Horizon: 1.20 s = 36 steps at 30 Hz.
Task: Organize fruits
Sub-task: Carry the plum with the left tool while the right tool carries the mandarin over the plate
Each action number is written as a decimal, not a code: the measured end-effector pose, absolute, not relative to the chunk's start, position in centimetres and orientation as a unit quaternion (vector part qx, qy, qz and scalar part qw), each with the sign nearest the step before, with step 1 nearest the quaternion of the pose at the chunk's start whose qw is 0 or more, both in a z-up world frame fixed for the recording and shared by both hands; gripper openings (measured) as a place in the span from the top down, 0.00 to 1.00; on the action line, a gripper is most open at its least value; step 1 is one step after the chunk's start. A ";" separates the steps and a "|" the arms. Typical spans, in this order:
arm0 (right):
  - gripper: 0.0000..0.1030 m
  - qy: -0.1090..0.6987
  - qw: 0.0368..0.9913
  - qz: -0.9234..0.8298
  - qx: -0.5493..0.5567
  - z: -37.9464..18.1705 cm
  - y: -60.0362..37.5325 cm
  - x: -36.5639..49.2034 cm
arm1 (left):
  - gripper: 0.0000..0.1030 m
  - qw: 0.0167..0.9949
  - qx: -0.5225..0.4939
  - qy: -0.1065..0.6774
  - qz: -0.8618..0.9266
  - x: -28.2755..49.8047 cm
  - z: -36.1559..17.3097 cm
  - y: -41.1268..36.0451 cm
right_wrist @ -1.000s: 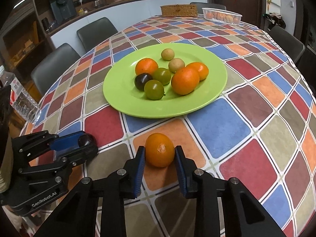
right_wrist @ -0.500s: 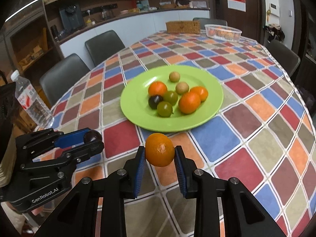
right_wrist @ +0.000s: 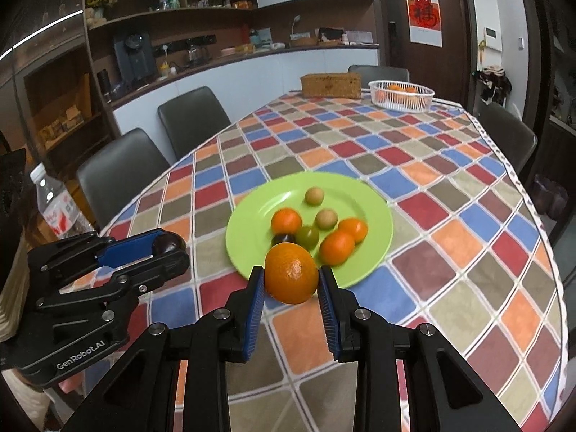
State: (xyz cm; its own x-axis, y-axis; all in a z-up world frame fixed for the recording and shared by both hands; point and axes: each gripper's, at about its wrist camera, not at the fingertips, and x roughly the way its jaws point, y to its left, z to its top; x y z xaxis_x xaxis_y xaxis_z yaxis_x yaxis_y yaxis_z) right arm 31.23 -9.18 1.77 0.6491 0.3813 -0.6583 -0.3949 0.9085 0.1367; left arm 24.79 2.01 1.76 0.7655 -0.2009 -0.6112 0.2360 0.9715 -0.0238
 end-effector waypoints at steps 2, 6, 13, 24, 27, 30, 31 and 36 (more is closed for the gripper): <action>0.70 0.358 0.909 0.214 -0.007 2.2 -9.2 31.9 | 0.73 0.940 0.028 0.319 -0.117 25.5 2.2 2.0; 0.70 0.357 0.909 0.214 0.000 3.0 -9.2 33.5 | 0.73 0.940 0.026 0.318 -0.122 27.6 2.9 2.1; 0.70 0.366 0.906 0.214 0.003 3.4 -8.8 37.1 | 0.73 0.934 0.007 0.335 -0.125 31.5 2.8 2.8; 0.70 0.414 0.889 0.196 -0.005 1.4 -8.0 43.5 | 0.73 0.908 -0.029 0.399 -0.124 38.3 -0.4 3.6; 0.70 0.429 0.883 0.190 -0.008 0.4 -7.8 45.0 | 0.73 0.902 -0.033 0.415 -0.117 39.8 -1.5 3.8; 0.70 0.446 0.876 0.182 -0.009 -0.8 -7.6 46.5 | 0.73 0.896 -0.028 0.430 -0.109 41.2 -2.6 3.9; 0.70 0.450 0.875 0.180 -0.009 -1.1 -7.6 46.9 | 0.73 0.895 -0.025 0.433 -0.107 41.6 -2.9 3.9; 0.70 0.475 0.863 0.174 0.008 -2.9 -7.8 48.6 | 0.73 0.886 -0.022 0.452 -0.101 43.0 -4.3 3.9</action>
State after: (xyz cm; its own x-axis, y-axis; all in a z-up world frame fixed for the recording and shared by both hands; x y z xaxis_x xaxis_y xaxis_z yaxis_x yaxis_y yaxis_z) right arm 48.60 -7.84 -2.95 0.4890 0.3070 -0.8165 -0.2925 0.9395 0.1782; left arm 42.97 3.92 -4.31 0.5709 -0.1991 -0.7965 0.1592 0.9786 -0.1305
